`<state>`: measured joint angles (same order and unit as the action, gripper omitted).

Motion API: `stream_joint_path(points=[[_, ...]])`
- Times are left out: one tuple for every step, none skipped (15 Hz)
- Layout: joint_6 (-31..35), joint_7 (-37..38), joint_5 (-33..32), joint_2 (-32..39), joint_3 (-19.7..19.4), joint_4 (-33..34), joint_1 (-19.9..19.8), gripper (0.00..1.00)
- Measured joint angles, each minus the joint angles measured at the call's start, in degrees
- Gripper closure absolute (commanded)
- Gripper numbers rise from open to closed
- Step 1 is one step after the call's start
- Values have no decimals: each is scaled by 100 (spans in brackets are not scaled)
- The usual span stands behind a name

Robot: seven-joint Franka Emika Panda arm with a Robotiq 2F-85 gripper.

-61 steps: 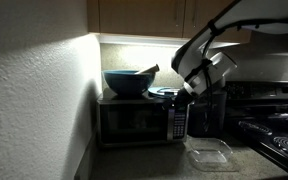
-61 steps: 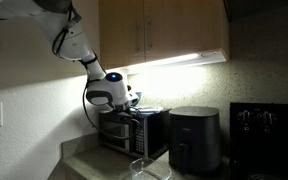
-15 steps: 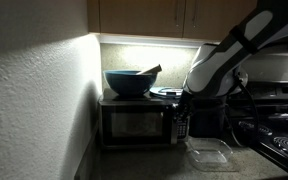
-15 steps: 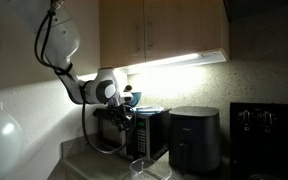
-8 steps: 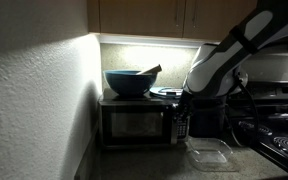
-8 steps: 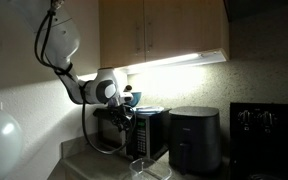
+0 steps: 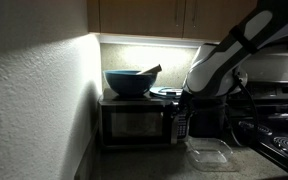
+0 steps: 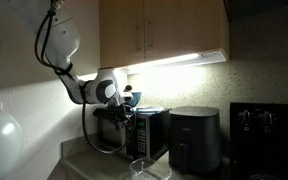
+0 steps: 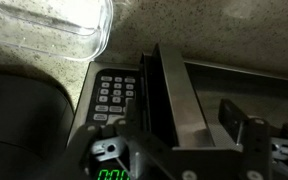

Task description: Fully open the microwave

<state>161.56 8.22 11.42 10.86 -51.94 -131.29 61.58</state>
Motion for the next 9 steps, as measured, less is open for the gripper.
stream_joint_path(points=[[0,-2,0,0,0,3,0,0],[0,-19,0,0,0,6,0,0],[0,-84,-1,0,0,11,-1,0],[0,-185,-2,0,0,25,-3,0],[0,-224,-177,-38,214,55,-213,0],[58,-224,-370,-119,627,82,-600,0],[232,-251,-525,-225,1063,91,-995,0],[477,-284,-641,-342,1526,86,-1406,0],[661,-329,-701,-456,1993,65,-1818,0]])
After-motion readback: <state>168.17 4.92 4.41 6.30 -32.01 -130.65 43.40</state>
